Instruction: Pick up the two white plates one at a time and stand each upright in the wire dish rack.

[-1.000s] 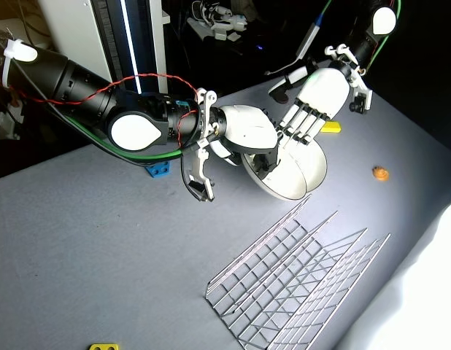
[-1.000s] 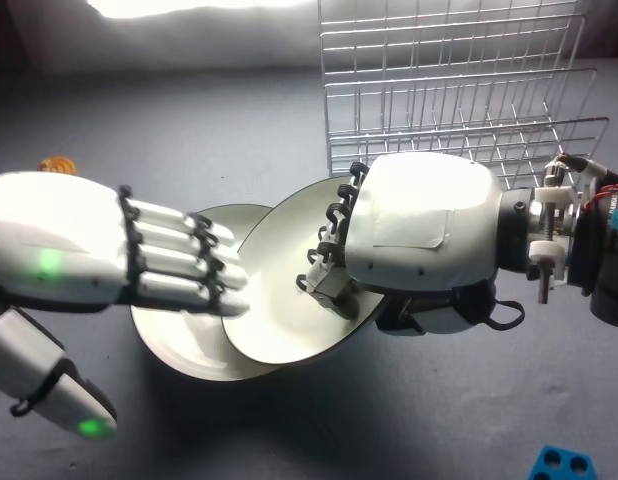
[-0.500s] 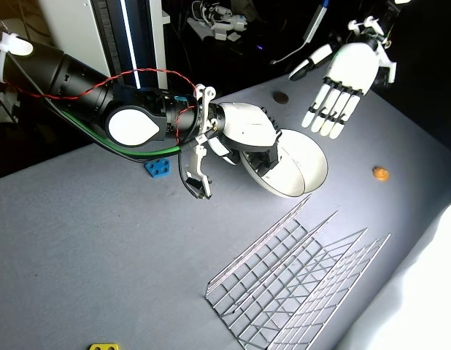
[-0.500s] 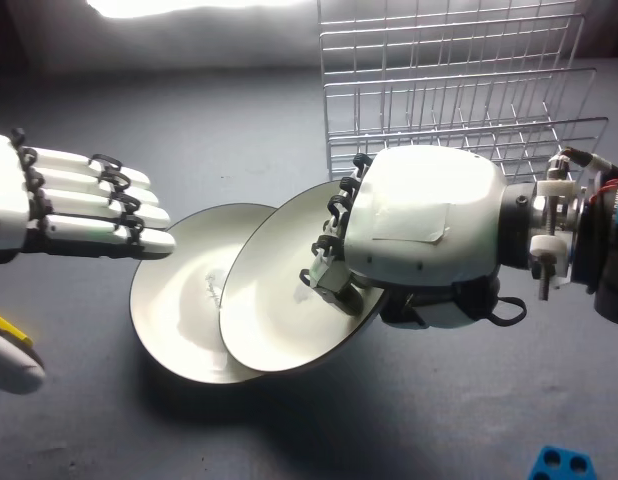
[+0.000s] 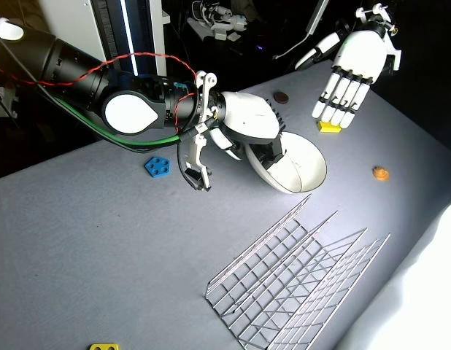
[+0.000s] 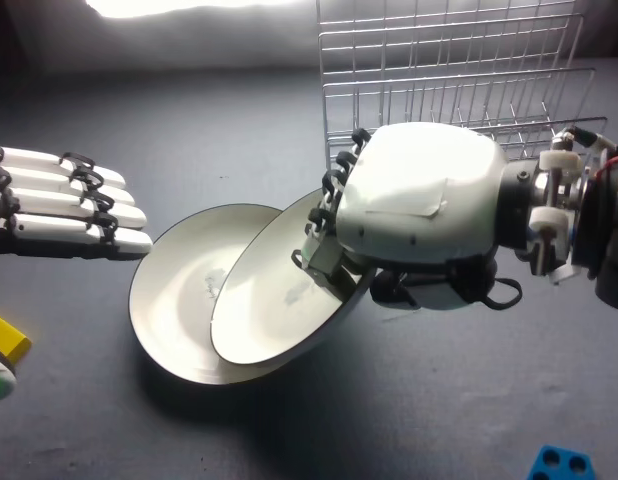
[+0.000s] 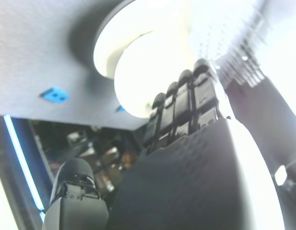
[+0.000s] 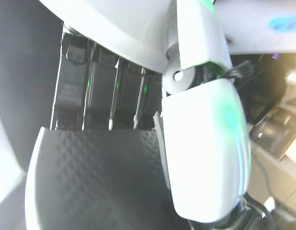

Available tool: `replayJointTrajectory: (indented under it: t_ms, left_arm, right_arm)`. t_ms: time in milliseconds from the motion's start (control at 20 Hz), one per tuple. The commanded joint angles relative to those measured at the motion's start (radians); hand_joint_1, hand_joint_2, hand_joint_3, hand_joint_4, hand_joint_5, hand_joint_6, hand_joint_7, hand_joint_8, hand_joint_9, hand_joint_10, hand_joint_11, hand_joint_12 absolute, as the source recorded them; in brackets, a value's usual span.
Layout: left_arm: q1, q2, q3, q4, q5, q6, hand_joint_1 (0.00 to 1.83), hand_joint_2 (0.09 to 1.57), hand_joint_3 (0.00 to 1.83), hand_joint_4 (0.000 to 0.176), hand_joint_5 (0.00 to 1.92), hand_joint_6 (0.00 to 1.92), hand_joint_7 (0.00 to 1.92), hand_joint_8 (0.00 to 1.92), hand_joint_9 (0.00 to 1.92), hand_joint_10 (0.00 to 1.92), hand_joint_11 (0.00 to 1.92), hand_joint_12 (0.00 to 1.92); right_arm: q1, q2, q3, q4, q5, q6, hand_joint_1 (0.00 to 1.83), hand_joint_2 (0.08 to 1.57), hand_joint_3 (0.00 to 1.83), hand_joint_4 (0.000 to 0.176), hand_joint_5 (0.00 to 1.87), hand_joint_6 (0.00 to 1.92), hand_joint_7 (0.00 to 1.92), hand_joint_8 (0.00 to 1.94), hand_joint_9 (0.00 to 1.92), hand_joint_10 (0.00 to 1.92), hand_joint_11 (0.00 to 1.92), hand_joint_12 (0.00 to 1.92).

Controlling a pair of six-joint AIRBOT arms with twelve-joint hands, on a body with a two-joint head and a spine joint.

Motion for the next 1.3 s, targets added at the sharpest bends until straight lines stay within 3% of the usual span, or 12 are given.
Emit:
replayJointTrajectory:
  t_ms: [0, 100, 600, 1250]
  left_arm:
    - [-0.006, 0.013, 0.002, -0.072, -0.040, -0.005, 0.00, 1.06, 0.00, 0.000, 0.02, 0.01, 0.00, 0.00, 0.00, 0.00, 0.00, 0.00]
    - [-0.007, 0.014, 0.004, -0.072, -0.049, -0.007, 0.00, 1.05, 0.00, 0.000, 0.01, 0.00, 0.00, 0.00, 0.00, 0.00, 0.00, 0.00]
    - [-0.014, -0.025, 0.071, -0.073, -0.049, -0.013, 0.00, 1.05, 0.00, 0.000, 0.01, 0.00, 0.00, 0.00, 0.00, 0.00, 0.00, 0.00]
    - [-0.040, -0.043, 0.091, -0.071, -0.041, -0.021, 0.00, 1.06, 0.00, 0.000, 0.01, 0.00, 0.00, 0.00, 0.00, 0.00, 0.00, 0.00]
  right_arm:
    - [0.018, 0.006, -0.006, 0.014, 0.114, 0.004, 1.39, 1.07, 0.00, 0.000, 0.99, 0.91, 1.03, 0.86, 1.05, 0.98, 0.90, 0.91]
    - [0.034, 0.014, -0.010, 0.014, 0.114, 0.023, 1.38, 1.09, 0.00, 0.000, 0.97, 0.93, 0.99, 0.94, 1.01, 1.03, 0.88, 0.93]
    - [0.112, 0.051, -0.028, 0.015, 0.110, 0.132, 1.39, 1.08, 0.00, 0.000, 1.01, 0.90, 1.03, 0.85, 1.01, 1.03, 0.87, 0.95]
    - [0.222, 0.109, -0.028, 0.015, 0.015, 0.544, 1.38, 1.08, 0.00, 0.000, 0.99, 0.90, 0.99, 0.94, 1.03, 1.01, 0.86, 0.93]
